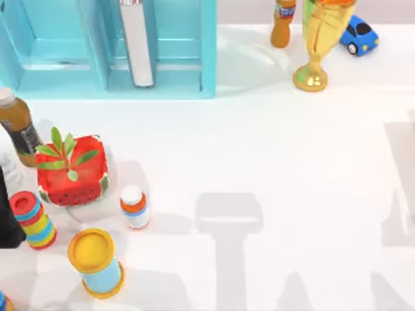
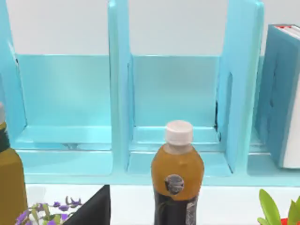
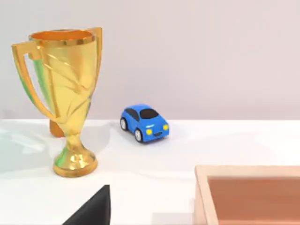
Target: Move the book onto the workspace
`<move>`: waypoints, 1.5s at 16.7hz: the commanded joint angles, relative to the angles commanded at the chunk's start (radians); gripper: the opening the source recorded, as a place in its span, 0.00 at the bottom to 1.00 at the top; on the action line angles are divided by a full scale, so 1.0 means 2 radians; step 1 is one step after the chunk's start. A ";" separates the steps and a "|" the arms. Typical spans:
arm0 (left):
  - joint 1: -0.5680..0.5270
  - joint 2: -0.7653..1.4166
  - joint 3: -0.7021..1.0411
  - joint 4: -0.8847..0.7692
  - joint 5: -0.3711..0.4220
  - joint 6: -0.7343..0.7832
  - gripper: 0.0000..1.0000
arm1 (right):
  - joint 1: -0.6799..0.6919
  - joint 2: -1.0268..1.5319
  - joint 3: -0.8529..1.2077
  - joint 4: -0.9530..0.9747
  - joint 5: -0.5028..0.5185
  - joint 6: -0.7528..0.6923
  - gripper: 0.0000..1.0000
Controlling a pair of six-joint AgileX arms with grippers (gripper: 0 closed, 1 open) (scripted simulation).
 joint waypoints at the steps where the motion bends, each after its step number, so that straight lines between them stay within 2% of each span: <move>1: 0.000 0.000 0.000 0.000 0.000 0.000 1.00 | 0.000 0.000 0.000 0.000 0.000 0.000 1.00; 5: -0.013 0.031 0.026 0.030 -0.009 -0.002 1.00 | 0.000 0.000 0.000 0.000 0.000 0.000 1.00; 9: -0.047 0.145 0.105 0.131 -0.047 -0.010 1.00 | 0.000 0.000 0.000 0.000 0.000 0.000 1.00; 12: -0.077 0.280 0.174 0.229 -0.087 -0.017 1.00 | 0.000 0.000 0.000 0.000 0.000 0.000 1.00; 17: -0.131 0.572 0.276 0.392 -0.145 -0.022 1.00 | 0.000 0.000 0.000 0.000 0.000 0.000 1.00; 21: -0.177 0.806 0.339 0.501 -0.169 -0.020 1.00 | 0.000 0.000 0.000 0.000 0.000 0.000 1.00; 25: -0.211 0.973 0.382 0.581 -0.179 -0.016 1.00 | 0.000 0.000 0.000 0.000 0.000 0.000 1.00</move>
